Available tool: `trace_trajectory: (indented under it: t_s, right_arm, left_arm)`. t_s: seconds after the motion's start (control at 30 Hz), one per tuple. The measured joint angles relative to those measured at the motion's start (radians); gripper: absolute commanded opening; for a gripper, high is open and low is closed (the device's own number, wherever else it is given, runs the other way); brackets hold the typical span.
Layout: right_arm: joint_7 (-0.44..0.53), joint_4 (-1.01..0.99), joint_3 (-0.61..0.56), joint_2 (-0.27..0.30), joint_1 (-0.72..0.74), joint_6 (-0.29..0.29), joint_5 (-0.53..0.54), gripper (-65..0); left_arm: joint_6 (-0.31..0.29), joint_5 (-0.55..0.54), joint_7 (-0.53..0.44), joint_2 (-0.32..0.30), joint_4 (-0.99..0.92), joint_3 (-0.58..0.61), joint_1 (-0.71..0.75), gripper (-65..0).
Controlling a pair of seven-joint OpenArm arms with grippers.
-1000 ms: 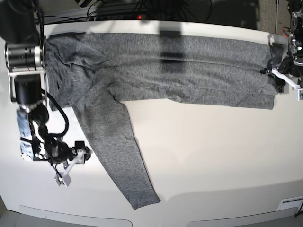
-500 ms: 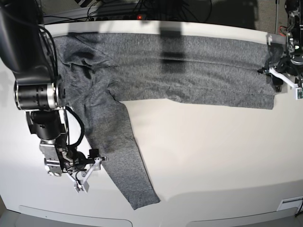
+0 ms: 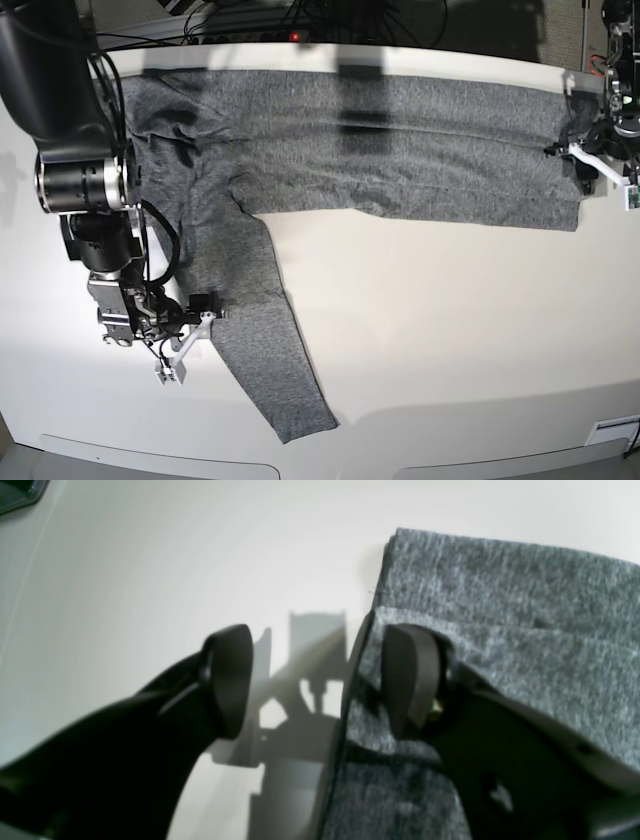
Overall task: Fold the T-shirt properly
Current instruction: 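Grasp the grey sleeve cuff with the right gripper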
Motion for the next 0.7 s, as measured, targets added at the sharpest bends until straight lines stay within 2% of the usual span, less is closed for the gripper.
trace_trajectory:
  t_s: [0.03,0.17,0.3,0.53,0.7]
  right_arm:
    - [0.000,0.000,0.000,-0.003,-0.003,0.000,0.000,-32.6]
    - [-0.037,0.003,0.001,-0.018,-0.003,-0.003,0.000,-41.8]
    - [-0.045,0.005,0.001,-0.027,-0.003,-0.003,0.000,-47.6]
    - [-0.053,0.005,0.005,-0.033,-0.003,-0.004,0.000,-65.0]
    - [-0.061,0.005,0.005,-0.034,0.003,-0.003,0.000,-65.0]
  left_arm:
    - [0.000,0.000,-0.004,0.000,0.000,0.000,0.000,-24.9]
    - [0.000,0.000,-0.008,0.000,0.000,0.000,0.000,-24.9]
    - [0.000,0.000,-0.007,0.000,0.000,0.000,0.000,-24.9]
    - [0.000,0.000,-0.008,0.000,0.000,0.000,0.000,-24.9]
    - [0.000,0.000,-0.008,0.000,0.000,0.000,0.000,-24.9]
